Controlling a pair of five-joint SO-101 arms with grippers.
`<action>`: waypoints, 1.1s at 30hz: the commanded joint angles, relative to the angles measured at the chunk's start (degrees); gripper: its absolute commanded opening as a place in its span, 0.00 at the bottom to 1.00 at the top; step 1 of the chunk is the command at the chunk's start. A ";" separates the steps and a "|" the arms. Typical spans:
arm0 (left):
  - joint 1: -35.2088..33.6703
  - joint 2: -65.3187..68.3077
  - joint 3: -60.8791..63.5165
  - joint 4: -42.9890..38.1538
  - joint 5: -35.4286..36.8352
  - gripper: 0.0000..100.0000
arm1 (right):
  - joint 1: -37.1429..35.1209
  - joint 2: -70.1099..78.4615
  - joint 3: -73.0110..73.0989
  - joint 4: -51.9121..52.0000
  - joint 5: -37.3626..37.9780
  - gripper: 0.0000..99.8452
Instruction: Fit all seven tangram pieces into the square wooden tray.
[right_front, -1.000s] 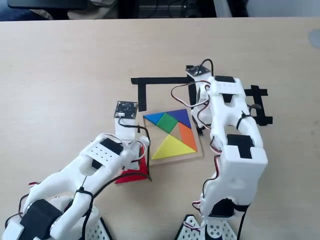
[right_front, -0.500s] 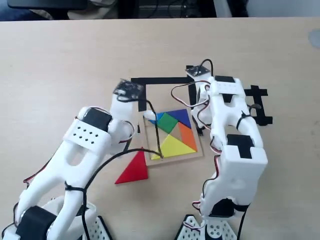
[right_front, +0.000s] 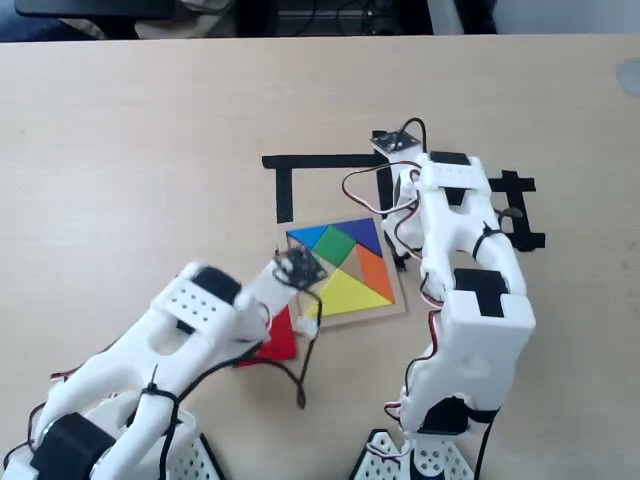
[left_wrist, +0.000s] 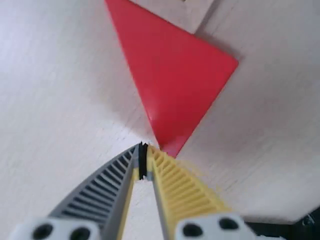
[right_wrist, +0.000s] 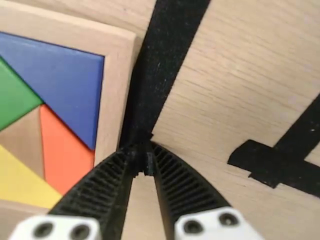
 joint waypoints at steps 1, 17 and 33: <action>0.84 -1.58 3.30 -6.15 3.78 0.03 | -0.35 -0.04 -0.40 0.53 0.18 0.01; 7.43 -50.20 22.64 -5.80 3.78 0.15 | -0.35 0.13 -0.57 0.53 0.18 0.01; 9.89 -23.56 13.67 -10.37 2.99 0.18 | -0.35 0.04 -0.48 0.53 0.26 0.01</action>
